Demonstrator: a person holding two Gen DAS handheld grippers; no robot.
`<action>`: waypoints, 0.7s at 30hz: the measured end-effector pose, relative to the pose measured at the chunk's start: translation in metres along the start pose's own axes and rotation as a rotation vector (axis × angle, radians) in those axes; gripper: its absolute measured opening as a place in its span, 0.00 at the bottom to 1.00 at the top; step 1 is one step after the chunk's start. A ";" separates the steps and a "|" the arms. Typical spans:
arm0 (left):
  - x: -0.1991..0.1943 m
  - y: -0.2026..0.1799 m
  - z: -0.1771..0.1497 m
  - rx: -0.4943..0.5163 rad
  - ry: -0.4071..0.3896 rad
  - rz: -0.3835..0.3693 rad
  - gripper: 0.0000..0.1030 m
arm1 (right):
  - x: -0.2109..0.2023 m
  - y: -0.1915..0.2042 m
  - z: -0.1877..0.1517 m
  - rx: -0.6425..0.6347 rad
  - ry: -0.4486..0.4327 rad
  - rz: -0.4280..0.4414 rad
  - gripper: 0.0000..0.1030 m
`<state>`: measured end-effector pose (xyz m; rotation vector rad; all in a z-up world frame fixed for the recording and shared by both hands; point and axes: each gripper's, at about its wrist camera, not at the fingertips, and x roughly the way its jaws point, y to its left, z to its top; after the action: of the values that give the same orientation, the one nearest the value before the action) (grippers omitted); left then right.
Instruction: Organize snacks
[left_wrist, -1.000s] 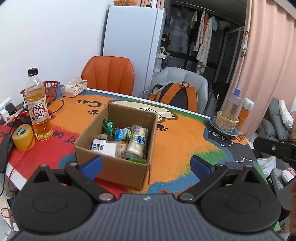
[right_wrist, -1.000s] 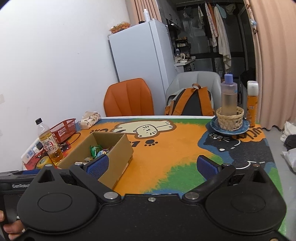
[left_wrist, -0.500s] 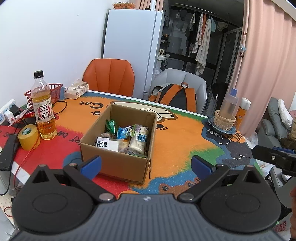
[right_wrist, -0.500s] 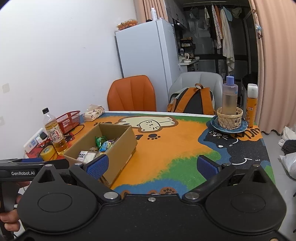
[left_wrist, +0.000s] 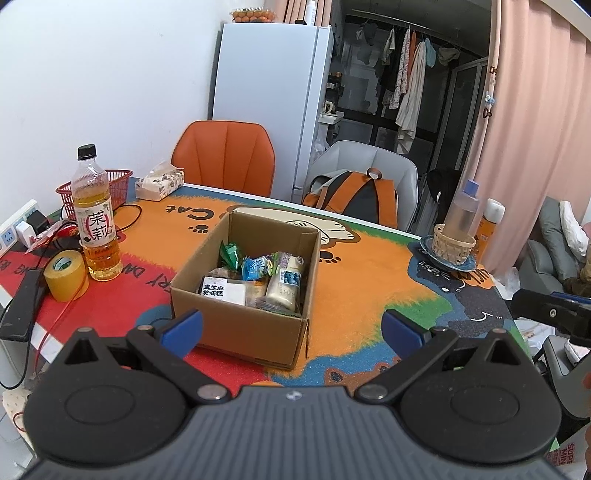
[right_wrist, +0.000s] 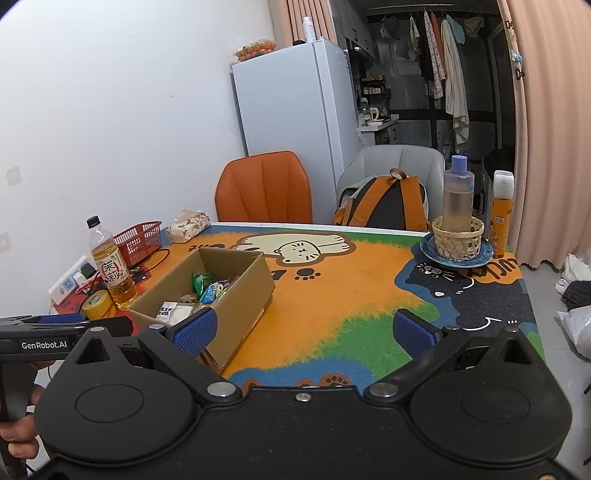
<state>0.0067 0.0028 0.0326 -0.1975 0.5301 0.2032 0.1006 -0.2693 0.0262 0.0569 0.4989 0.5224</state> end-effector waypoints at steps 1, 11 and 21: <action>0.000 0.000 0.000 0.000 0.001 -0.001 0.99 | 0.000 0.000 0.000 -0.002 0.000 0.001 1.00; 0.001 -0.001 -0.002 0.007 0.006 -0.005 0.99 | 0.002 0.004 0.001 -0.011 0.006 0.003 1.00; 0.001 -0.002 -0.003 0.008 0.005 -0.011 0.99 | 0.001 0.005 0.002 -0.013 0.002 0.004 1.00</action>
<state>0.0065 0.0006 0.0297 -0.1933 0.5345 0.1905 0.0999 -0.2645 0.0280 0.0449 0.4974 0.5295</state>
